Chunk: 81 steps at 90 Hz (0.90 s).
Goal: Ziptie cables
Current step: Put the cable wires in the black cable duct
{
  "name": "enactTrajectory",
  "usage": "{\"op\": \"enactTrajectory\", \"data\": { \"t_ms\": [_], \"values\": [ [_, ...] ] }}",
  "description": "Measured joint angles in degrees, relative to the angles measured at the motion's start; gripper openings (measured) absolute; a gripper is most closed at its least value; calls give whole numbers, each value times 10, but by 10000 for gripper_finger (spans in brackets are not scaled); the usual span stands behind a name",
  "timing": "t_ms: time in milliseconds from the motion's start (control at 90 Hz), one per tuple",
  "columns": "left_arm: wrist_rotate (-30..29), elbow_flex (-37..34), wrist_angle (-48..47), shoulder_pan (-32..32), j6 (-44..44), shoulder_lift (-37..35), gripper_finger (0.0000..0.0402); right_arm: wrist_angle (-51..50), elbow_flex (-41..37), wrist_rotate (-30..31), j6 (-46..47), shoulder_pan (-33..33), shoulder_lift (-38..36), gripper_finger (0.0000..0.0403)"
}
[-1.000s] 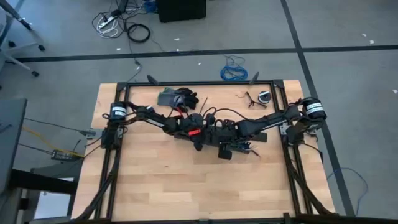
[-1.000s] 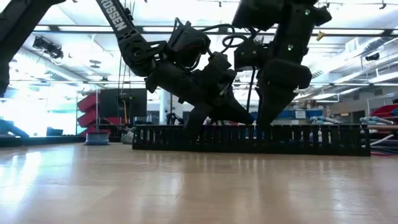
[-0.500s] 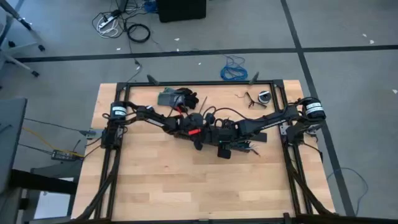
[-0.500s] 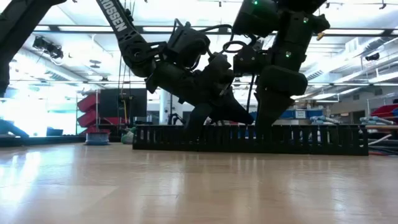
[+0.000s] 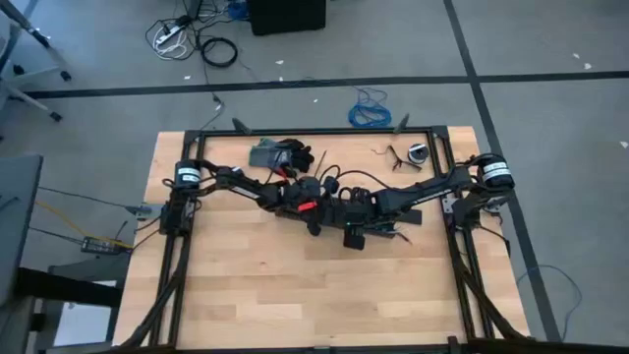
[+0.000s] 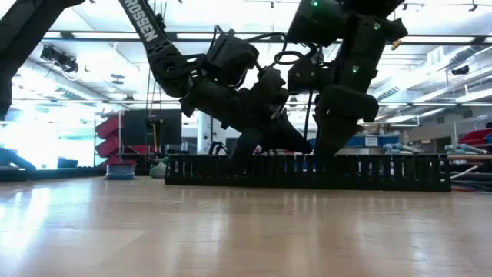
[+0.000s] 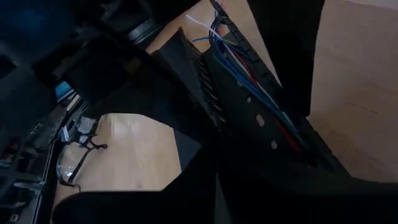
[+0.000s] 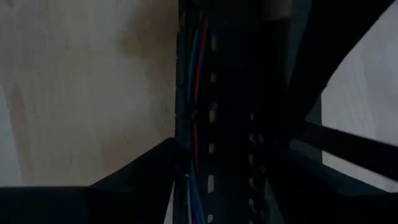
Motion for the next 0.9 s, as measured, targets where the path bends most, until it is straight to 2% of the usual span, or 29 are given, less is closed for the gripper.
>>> {"op": "enactTrajectory", "data": {
  "t_ms": [567,900],
  "values": [
    [26,0,16,11,7,6,0,9,0,-20,19,2,0,225],
    [-26,1,12,15,-21,6,0,6,0,-29,35,5,0,223]
  ]
}}
